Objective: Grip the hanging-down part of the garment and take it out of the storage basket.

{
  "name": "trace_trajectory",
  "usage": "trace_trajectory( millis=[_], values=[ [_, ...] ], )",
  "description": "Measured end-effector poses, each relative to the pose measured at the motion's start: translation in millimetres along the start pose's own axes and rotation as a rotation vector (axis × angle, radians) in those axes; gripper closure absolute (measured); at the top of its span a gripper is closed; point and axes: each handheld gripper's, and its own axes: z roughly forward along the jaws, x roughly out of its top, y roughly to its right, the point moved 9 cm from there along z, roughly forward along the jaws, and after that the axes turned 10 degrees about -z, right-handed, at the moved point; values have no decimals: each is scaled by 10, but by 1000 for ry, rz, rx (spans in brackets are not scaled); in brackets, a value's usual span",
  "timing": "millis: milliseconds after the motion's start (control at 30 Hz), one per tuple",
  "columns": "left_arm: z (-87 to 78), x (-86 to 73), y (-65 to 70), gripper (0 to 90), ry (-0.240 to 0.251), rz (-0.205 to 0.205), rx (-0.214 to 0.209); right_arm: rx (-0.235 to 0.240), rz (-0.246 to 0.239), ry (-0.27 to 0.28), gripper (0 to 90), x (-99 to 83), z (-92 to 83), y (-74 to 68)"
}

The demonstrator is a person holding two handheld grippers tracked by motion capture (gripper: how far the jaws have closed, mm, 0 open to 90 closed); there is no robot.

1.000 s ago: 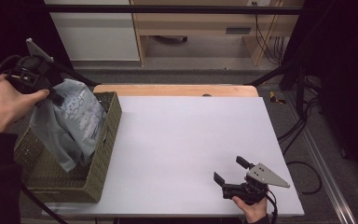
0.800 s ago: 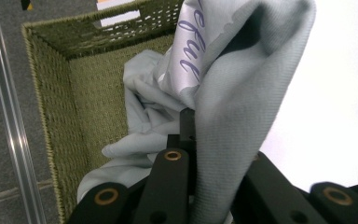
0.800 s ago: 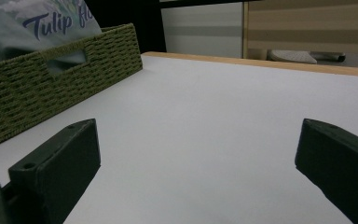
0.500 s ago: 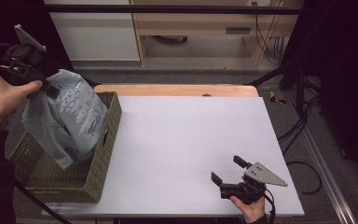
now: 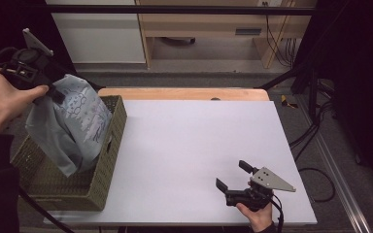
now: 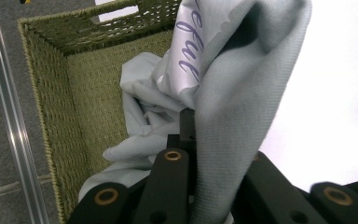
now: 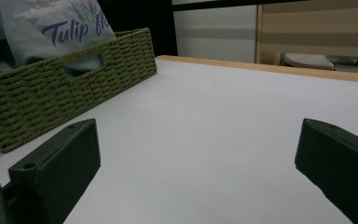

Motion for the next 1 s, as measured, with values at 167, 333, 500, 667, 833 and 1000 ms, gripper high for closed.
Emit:
trace_trajectory(
  millis=[167, 333, 500, 667, 833, 1000],
  values=[
    [0, 3, 2, 862, -2, 2, -1, 25, -3, 16, 5, 113, 105, -65],
    [6, -3, -23, 862, -2, -4, -1, 63, -16, 29, 7, 262, 281, -194],
    [12, -14, -48, 862, -4, -5, -4, 101, -36, 43, 8, 458, 541, -351],
    [22, -23, -70, 862, -6, -8, -6, 133, -52, 55, 8, 628, 801, -502],
    [36, -26, -86, 862, -11, -9, -7, 159, -47, 50, 8, 701, 1038, -644],
    [41, -18, -63, 862, -14, -6, -5, 192, -39, 52, 10, 769, 1259, -788]
  ],
)
